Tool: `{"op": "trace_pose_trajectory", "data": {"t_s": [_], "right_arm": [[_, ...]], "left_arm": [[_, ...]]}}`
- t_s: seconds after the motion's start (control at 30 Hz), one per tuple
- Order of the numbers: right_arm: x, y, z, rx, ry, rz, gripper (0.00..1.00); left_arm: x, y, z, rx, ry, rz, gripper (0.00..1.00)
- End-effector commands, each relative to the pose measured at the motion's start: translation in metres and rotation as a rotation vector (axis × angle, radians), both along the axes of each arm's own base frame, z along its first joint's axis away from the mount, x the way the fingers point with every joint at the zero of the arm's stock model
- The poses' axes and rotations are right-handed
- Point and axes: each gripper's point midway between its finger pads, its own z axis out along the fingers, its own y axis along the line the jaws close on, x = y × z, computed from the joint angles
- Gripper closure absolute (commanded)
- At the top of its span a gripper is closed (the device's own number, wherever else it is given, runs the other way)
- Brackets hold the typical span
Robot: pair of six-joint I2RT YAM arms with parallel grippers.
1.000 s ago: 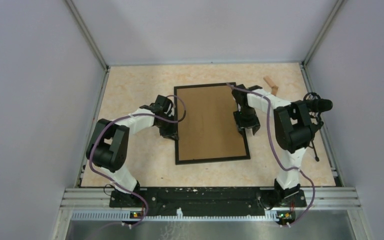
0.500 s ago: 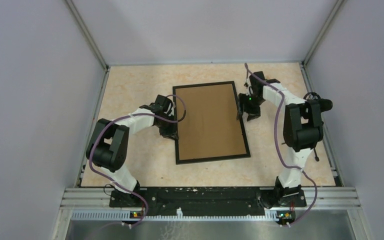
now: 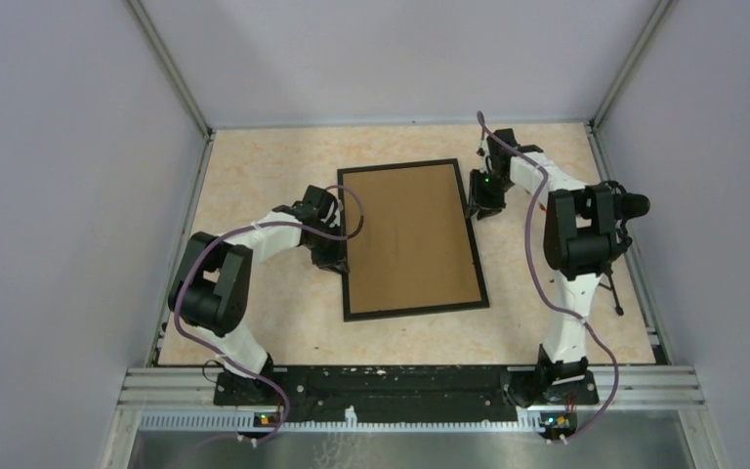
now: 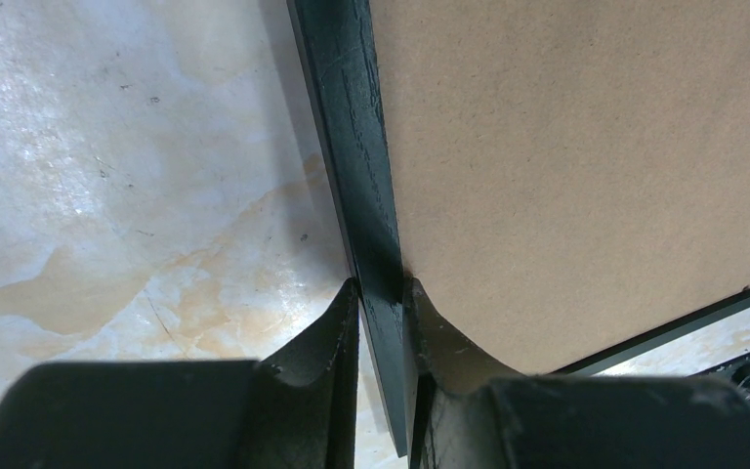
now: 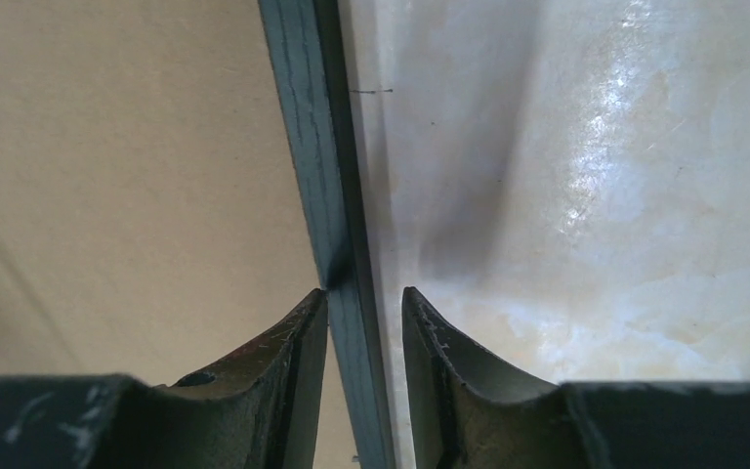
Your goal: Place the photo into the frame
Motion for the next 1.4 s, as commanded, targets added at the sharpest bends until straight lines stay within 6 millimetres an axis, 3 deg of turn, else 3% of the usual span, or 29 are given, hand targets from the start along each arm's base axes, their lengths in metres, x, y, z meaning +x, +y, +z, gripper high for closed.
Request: {"op": "trace_pose_trajectory", "data": {"t_s": [0.0,0.5,0.83,1.1,1.37], "right_arm": [[0.009,-0.002,0.004,-0.014,-0.02,0.017,0.67],[-0.015,-0.007,-0.027,-0.035,0.058,0.03,0.68],[-0.015,-0.011,-0.016,0.015,0.028,0.016,0.68],[-0.018,-0.01,-0.022,0.023,0.037,0.024,0.69],[-0.028,-0.006,-0.057,-0.061,0.102,-0.002,0.68]], "left_arm": [[0.002,0.036,-0.036,0.192,-0.003,0.001,1.0],[0.004,0.035,-0.037,0.192,-0.003,-0.004,1.0],[0.003,0.035,-0.037,0.191,-0.001,-0.006,1.0],[0.003,0.035,-0.037,0.191,0.0,-0.008,1.0],[0.005,0.033,-0.036,0.19,-0.003,-0.013,1.0]]}}
